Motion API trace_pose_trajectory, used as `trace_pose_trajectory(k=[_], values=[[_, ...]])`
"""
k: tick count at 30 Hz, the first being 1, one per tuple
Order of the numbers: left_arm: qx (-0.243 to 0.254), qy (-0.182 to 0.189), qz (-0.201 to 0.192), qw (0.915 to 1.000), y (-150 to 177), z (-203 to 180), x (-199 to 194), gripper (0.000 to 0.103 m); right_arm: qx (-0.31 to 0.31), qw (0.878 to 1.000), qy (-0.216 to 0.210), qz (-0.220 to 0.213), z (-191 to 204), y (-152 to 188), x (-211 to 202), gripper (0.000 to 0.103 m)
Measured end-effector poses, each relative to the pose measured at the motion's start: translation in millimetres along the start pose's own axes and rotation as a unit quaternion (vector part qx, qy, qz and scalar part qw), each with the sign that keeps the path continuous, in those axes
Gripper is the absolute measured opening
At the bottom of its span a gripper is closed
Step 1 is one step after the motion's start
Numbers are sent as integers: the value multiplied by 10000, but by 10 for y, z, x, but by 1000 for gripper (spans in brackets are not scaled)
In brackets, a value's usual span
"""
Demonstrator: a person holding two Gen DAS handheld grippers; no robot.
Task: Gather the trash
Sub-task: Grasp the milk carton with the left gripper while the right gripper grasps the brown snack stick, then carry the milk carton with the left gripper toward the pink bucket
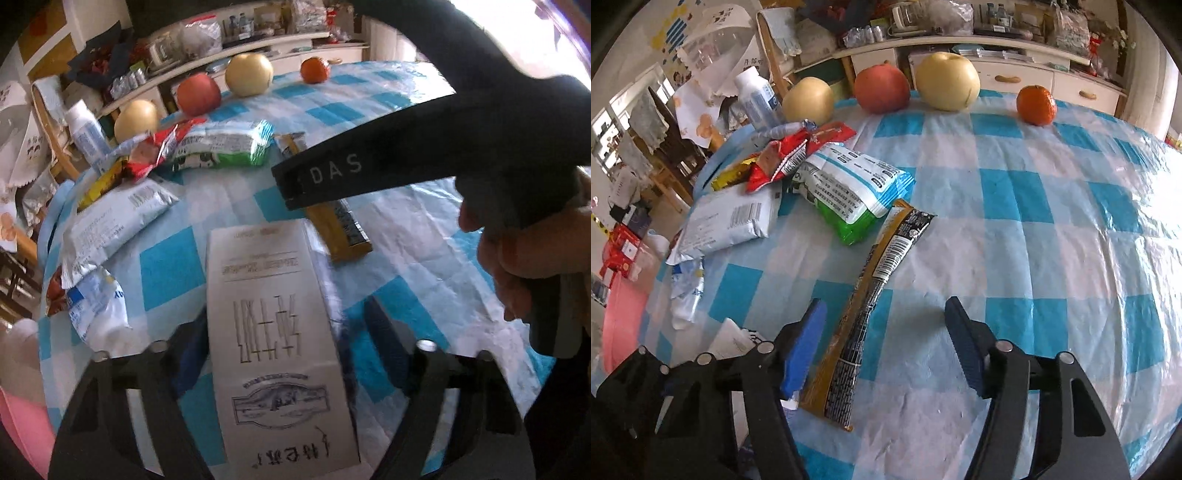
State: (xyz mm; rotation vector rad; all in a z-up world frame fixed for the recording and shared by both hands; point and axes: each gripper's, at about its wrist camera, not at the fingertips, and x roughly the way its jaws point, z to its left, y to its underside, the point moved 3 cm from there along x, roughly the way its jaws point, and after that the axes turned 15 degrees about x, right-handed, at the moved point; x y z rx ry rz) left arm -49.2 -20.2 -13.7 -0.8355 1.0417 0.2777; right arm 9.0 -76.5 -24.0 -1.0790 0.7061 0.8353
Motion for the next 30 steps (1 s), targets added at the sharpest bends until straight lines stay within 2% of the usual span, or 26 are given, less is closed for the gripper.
trace_pose_trajectory(k=[2, 3, 5, 7, 9, 12, 20, 30], values=[[-172, 107, -42, 9998, 0, 53, 14, 65, -51, 9999, 65, -65, 9, -5, 12, 61], [-212, 116, -63, 9997, 0, 69, 12, 64, -74, 9999, 103, -94, 10, -10, 18, 57], [-255, 86, -70, 9996, 4, 98, 17, 64, -146, 9996, 161, -159, 14, -14, 24, 53], [-320, 64, -82, 9994, 4, 127, 26, 63, -206, 9994, 171, -196, 25, -15, 29, 45], [-390, 57, -103, 9992, 3, 167, 28, 63, -235, 9995, 126, -197, 36, -23, 28, 30], [-504, 50, -161, 9986, 8, 227, 4, 63, -288, 9993, 106, -197, 53, -23, 42, 22], [-712, -134, -242, 9971, 31, 377, -70, 63, -302, 9989, 51, -360, 84, -39, -23, 13], [-931, -587, -362, 9933, 74, 615, -185, 63, -336, 9976, -141, -583, 129, -43, -152, 12]])
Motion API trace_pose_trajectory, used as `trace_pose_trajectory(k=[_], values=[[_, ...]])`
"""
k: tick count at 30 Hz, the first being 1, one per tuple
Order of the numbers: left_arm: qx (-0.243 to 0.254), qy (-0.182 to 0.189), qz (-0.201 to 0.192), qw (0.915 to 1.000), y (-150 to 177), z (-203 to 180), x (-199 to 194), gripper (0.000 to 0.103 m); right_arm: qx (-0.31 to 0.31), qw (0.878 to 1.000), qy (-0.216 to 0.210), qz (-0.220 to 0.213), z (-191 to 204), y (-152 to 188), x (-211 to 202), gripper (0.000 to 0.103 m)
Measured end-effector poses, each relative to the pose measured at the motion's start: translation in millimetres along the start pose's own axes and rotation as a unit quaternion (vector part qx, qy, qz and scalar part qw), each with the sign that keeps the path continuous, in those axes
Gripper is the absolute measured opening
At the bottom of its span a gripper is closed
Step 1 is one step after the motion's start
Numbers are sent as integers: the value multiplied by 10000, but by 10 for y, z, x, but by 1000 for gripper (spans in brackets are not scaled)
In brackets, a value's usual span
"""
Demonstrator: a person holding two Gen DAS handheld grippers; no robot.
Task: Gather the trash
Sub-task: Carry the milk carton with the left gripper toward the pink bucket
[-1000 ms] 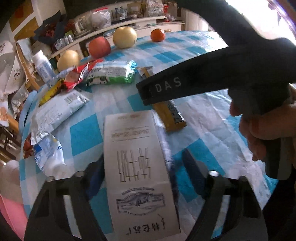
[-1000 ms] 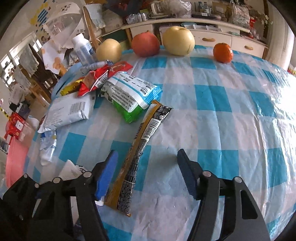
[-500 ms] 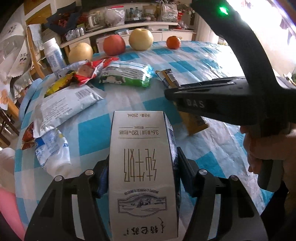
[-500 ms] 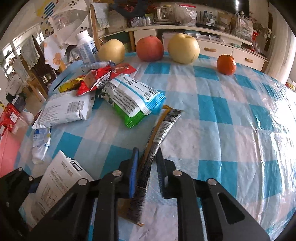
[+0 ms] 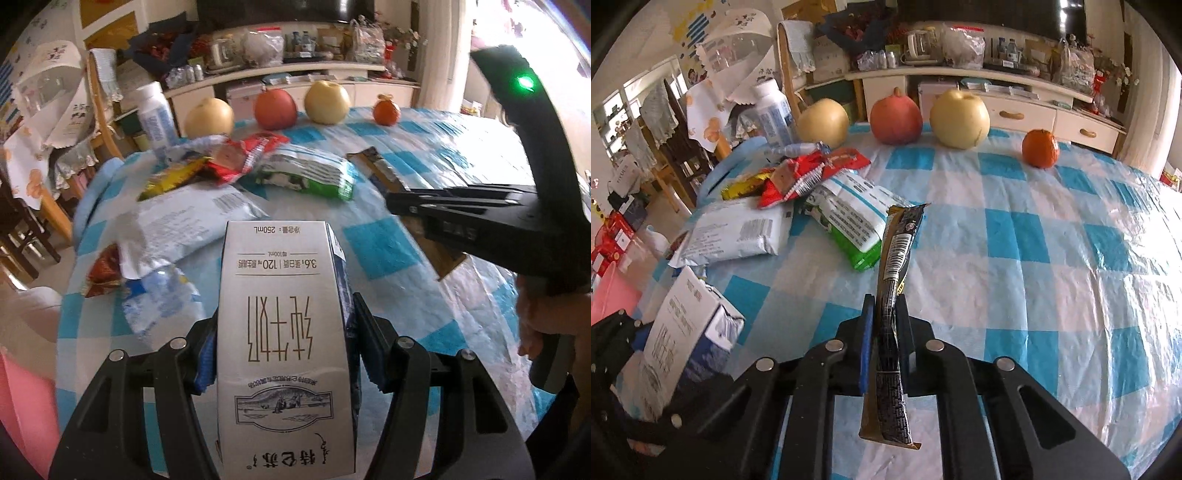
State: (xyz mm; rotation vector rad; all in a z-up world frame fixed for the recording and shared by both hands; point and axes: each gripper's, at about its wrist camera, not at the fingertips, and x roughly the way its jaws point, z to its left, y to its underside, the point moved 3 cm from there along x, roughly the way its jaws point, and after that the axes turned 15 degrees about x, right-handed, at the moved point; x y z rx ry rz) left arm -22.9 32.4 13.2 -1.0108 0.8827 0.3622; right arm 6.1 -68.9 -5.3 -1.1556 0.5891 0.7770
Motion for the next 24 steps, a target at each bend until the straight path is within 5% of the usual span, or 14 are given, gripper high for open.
trace_pose_trajectory(k=[24], values=[[-730, -1414, -308, 9868, 257, 886, -520, 63, -392, 9971, -648, 13, 644, 353, -275, 12]])
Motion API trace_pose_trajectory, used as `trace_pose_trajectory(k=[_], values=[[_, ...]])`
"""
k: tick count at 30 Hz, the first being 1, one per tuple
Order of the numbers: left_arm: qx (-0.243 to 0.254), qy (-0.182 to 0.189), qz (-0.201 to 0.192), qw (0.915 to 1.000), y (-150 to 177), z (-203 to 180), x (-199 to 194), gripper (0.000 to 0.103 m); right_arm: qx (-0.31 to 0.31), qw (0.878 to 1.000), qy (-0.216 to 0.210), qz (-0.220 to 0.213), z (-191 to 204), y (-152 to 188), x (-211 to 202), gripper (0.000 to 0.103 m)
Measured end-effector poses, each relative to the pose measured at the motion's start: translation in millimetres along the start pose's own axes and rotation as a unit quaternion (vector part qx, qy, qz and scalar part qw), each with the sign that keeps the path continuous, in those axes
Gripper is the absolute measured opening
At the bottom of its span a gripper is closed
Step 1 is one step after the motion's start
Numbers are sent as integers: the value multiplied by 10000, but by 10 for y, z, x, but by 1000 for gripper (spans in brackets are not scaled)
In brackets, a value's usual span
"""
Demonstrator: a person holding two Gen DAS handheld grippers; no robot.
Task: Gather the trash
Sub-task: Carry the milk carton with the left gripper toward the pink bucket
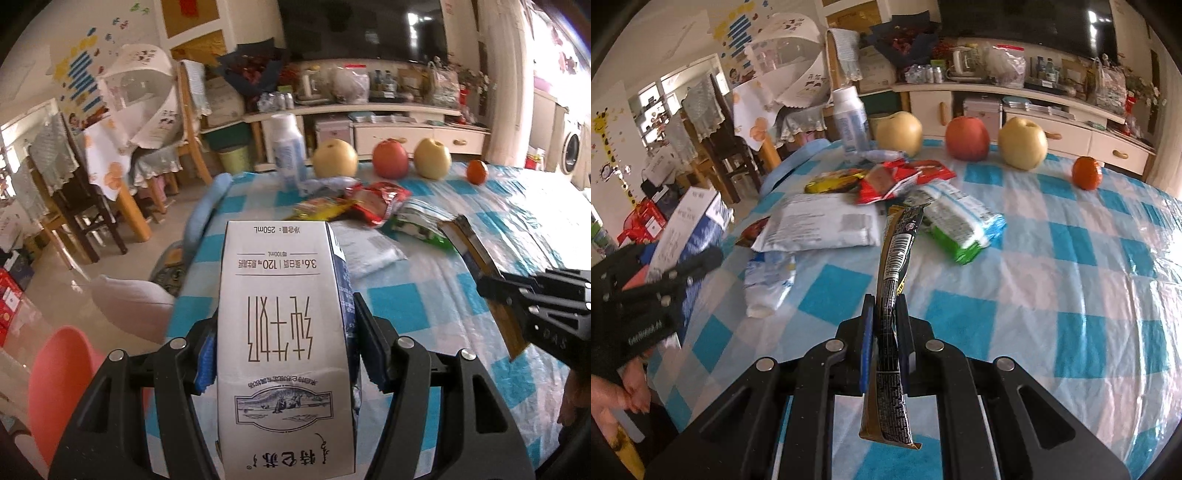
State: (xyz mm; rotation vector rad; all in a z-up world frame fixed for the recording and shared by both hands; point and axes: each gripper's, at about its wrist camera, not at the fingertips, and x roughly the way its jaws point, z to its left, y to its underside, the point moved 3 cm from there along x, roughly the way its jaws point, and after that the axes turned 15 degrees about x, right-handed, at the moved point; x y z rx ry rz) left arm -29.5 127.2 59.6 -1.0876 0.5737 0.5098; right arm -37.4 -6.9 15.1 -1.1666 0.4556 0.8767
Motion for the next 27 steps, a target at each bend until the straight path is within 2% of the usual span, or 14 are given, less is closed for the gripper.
trace_pose_trajectory(k=[13, 21, 27], values=[[-407, -441, -19, 9982, 186, 516, -145, 63, -187, 9993, -284, 130, 474, 151, 30, 12], [-666, -765, -4, 9948, 335, 864, -246, 63, -430, 9977, -472, 242, 896, 262, 63, 12], [-966, -989, 21, 9904, 485, 1177, -321, 63, -564, 9947, -803, 322, 1340, 321, 24, 12]])
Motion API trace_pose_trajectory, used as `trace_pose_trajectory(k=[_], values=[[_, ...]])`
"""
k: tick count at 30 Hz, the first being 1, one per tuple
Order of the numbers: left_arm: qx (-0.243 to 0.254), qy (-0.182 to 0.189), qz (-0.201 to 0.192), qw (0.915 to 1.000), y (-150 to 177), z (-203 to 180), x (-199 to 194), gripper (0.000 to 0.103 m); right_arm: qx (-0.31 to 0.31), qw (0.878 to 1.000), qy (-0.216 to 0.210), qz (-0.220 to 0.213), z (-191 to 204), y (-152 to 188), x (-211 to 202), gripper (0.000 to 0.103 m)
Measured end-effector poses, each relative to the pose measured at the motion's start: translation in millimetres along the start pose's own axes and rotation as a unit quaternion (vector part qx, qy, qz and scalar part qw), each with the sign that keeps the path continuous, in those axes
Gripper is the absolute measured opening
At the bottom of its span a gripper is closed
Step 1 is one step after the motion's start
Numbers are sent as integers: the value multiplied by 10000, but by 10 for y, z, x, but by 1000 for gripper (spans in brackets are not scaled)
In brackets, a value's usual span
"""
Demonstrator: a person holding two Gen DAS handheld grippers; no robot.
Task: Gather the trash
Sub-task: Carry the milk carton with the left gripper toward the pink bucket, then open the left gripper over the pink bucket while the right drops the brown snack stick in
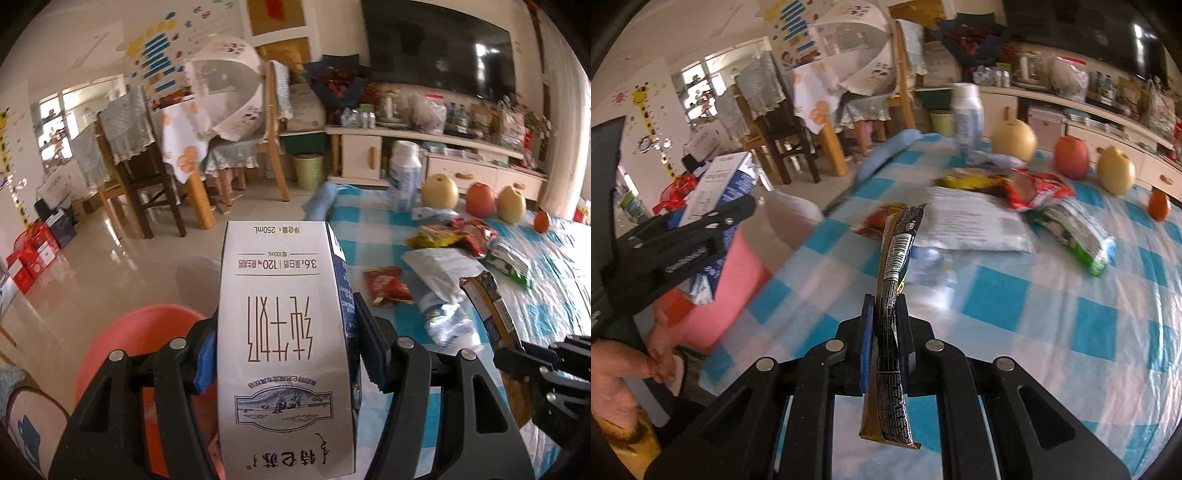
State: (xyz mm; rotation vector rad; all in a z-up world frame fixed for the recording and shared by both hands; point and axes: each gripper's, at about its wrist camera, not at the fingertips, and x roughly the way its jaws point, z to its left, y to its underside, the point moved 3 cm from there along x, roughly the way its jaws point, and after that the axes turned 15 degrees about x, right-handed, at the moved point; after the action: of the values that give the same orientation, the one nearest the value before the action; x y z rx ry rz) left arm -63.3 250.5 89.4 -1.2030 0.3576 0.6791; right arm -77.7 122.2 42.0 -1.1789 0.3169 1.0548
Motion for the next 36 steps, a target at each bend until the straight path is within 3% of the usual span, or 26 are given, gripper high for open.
trace_pose_trajectory(k=[7, 14, 19, 25, 26, 27, 29, 33, 36], values=[[-758, -336, 83, 9965, 196, 635, -11, 63, -343, 9976, -579, 164, 774, -9, 103, 12], [-1727, -672, 238, 9824, 521, 1344, 15, 64, -808, 9902, -1078, 354, 1609, 61, 260, 12], [-2383, -673, 294, 9684, 751, 1720, 54, 64, -1007, 9859, -1242, 490, 2022, 126, 428, 12], [-2722, -656, 396, 9592, 911, 1898, 142, 64, -1055, 9850, -1141, 746, 2206, 186, 735, 15], [-2755, -634, 380, 9584, 931, 1910, 149, 68, -942, 9863, -1126, 751, 2171, 189, 753, 25], [-2789, -618, 347, 9577, 948, 1920, 155, 72, -794, 9875, -1139, 753, 2125, 181, 763, 49], [-2831, -713, 215, 9562, 970, 1940, 138, 80, -526, 9892, -1198, 662, 1995, 167, 704, 75], [-2823, -932, -302, 9543, 942, 1923, 42, 84, -313, 9934, -1019, 422, 1753, 114, 550, 84], [-2741, -742, -683, 9564, 871, 1840, 14, 92, -299, 9959, -811, 252, 1546, 123, 366, 88]])
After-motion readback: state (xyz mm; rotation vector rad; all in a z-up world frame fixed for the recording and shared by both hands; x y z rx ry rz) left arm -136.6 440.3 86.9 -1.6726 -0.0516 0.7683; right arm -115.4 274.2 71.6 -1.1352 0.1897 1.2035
